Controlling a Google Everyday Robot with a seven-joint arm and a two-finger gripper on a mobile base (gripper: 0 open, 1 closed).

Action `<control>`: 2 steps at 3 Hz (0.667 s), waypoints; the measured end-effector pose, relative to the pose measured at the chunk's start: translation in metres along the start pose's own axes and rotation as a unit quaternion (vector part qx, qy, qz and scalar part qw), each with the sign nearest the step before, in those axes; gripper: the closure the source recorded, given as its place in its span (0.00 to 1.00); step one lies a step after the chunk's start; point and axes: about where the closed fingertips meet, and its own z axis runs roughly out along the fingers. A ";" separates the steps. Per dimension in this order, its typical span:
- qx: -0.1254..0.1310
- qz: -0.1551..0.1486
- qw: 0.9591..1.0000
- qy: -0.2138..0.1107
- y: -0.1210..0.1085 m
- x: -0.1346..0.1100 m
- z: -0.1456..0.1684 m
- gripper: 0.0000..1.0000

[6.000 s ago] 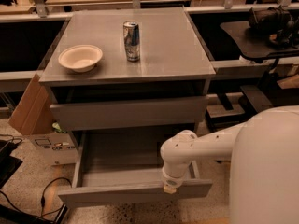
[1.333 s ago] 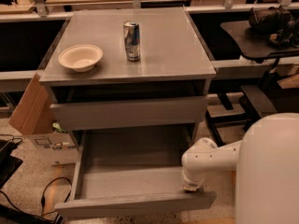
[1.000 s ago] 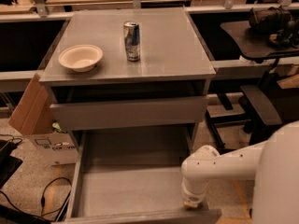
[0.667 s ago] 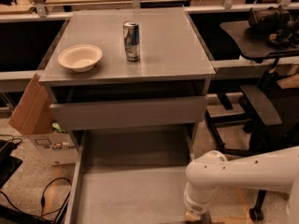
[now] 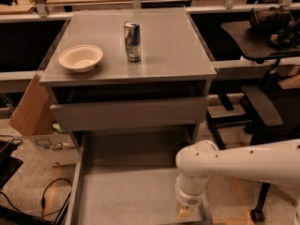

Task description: Open middle drawer

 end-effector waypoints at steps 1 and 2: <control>0.027 -0.025 0.999 0.029 -0.063 0.012 -0.051 1.00; 0.072 -0.013 0.996 0.045 -0.105 0.024 -0.114 1.00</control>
Offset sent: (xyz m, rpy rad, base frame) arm 0.2041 -0.0554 0.1408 -0.1240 -0.2646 -0.0012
